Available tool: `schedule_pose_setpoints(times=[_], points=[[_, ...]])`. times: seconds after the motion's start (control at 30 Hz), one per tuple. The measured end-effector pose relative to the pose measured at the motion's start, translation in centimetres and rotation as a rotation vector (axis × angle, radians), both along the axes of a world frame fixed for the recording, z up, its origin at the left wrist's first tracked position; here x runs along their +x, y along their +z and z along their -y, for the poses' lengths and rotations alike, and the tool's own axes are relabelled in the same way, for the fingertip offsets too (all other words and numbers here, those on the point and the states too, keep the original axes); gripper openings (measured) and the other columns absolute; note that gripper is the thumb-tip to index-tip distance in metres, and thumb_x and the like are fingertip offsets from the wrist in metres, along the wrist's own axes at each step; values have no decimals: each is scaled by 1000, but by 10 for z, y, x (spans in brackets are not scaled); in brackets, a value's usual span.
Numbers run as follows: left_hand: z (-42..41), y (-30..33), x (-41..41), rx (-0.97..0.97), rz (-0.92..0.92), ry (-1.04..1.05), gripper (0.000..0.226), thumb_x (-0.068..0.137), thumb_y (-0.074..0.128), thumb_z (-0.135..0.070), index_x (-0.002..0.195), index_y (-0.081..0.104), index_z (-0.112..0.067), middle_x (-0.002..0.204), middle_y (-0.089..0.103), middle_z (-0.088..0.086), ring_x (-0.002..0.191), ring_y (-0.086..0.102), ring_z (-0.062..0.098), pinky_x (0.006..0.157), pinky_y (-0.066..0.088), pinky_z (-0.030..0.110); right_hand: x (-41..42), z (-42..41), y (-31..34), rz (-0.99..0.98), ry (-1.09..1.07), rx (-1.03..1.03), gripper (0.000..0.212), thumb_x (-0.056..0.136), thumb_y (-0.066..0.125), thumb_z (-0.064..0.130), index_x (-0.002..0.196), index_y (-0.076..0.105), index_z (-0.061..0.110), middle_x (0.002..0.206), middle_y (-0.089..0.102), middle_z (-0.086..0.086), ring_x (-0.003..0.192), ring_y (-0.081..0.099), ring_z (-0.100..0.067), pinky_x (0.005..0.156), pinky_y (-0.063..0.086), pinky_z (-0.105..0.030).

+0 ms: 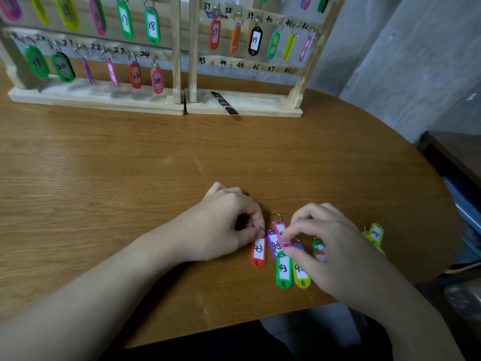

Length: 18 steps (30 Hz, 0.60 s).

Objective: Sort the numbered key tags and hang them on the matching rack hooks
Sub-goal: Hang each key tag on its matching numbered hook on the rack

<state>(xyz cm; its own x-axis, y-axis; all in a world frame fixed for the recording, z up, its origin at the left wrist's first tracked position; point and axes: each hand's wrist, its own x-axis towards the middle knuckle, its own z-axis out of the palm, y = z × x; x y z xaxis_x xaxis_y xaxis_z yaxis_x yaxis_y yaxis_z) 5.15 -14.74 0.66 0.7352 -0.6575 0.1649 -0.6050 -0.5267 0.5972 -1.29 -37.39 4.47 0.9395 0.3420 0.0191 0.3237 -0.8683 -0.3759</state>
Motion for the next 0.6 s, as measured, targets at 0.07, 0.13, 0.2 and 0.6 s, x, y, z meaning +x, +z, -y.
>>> schedule_pose_setpoints(times=[0.07, 0.13, 0.2, 0.6], points=[[-1, 0, 2, -16, -1, 9, 4, 93, 67, -33, 90, 69, -33, 90, 66, -24, 102, 53, -1, 97, 25, 20, -4, 2, 1, -10, 3, -8, 9, 83, 75, 39, 91, 73, 36, 97, 53, 25, 105, 48, -1, 88, 38, -20], [-2, -1, 3, -51, 4, 36, 6, 96, 65, -31, 91, 69, -31, 90, 67, -24, 100, 55, -1, 100, 29, 23, -5, 1, 0, -7, 6, -6, 11, 83, 77, 39, 92, 73, 35, 97, 53, 24, 104, 49, -2, 89, 39, -23], [-2, -1, 4, -87, 24, 65, 8, 97, 64, -29, 92, 69, -30, 90, 67, -23, 96, 57, 0, 98, 35, 25, -6, -1, -3, -4, 5, -26, 11, 83, 79, 38, 92, 73, 35, 96, 52, 24, 103, 47, -2, 89, 39, -24], [-5, 1, 5, -175, 12, 155, 10, 97, 64, -24, 93, 72, -28, 91, 71, -20, 91, 63, -1, 82, 46, 17, -4, -7, -8, 104, -38, 75, 11, 86, 67, 34, 79, 71, 29, 88, 60, 22, 97, 54, -3, 85, 41, -23]])
